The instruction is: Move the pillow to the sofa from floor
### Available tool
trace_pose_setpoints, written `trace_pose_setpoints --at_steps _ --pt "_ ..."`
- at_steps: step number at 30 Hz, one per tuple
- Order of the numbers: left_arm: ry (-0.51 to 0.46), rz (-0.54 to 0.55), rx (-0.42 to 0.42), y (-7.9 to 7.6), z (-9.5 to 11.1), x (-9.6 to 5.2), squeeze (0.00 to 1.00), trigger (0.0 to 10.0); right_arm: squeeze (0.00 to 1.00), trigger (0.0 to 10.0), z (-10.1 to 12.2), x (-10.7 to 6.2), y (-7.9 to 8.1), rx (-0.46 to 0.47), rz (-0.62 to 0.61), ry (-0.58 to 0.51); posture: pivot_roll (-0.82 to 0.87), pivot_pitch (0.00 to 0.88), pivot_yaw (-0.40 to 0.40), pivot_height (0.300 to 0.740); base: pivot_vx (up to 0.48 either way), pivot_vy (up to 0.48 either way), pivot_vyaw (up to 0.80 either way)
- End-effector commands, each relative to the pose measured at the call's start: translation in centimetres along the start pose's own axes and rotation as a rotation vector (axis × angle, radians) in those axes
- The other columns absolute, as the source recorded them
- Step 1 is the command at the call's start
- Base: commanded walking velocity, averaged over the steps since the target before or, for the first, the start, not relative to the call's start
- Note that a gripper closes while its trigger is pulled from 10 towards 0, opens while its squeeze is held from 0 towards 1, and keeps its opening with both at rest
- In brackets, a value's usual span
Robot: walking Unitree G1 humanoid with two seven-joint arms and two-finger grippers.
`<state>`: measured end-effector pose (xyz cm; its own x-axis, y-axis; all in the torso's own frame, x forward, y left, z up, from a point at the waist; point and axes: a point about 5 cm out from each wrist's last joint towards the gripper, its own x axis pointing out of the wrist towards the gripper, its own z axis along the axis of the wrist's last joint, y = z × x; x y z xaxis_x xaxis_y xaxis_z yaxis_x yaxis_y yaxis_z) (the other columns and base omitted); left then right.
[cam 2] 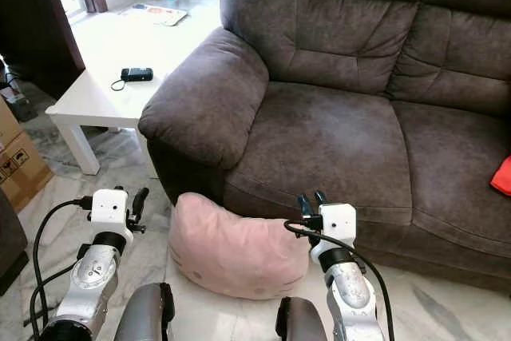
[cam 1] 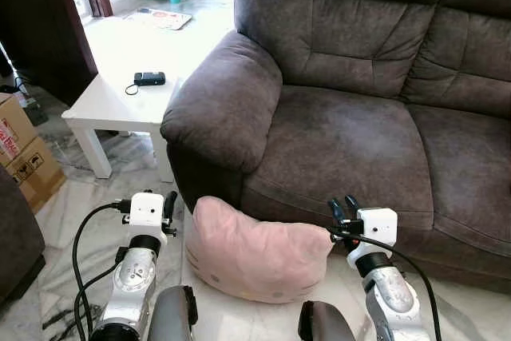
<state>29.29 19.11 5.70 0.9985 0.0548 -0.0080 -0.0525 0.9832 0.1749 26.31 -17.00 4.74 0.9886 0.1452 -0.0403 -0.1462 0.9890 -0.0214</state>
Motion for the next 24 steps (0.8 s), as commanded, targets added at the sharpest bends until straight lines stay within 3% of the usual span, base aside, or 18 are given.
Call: trace_pose_setpoints --at_steps 1,5,20,23,24 --pt "0.021 -0.011 0.012 -0.1 -0.4 -0.1 0.00 10.0 0.00 10.0 0.2 0.2 0.0 -0.022 0.010 -0.002 0.05 0.000 -0.070 0.553 0.345 0.000 0.80" --pt "0.021 -0.015 0.011 -0.1 -0.4 -0.1 0.00 10.0 0.00 10.0 0.2 0.2 0.0 -0.016 0.007 0.002 0.05 0.000 -0.070 0.553 0.343 0.000 0.63" --pt "0.027 -0.049 0.002 -0.6 -0.4 -0.1 0.00 10.0 0.00 10.0 0.1 0.2 -0.1 -0.001 -0.001 0.003 0.05 0.000 -0.072 0.553 0.298 0.000 0.00" --pt "0.054 -0.131 -0.032 -1.4 -0.7 -0.2 0.00 10.0 0.00 10.0 0.1 0.3 -0.1 0.000 -0.003 0.006 0.05 0.000 -0.073 0.553 0.000 0.000 0.00" --pt "0.089 -0.205 -0.034 -2.0 -1.2 -0.5 0.00 10.0 0.00 10.0 0.1 0.3 -0.1 -0.001 -0.008 0.008 0.05 0.000 -0.072 0.553 0.000 0.000 0.00"
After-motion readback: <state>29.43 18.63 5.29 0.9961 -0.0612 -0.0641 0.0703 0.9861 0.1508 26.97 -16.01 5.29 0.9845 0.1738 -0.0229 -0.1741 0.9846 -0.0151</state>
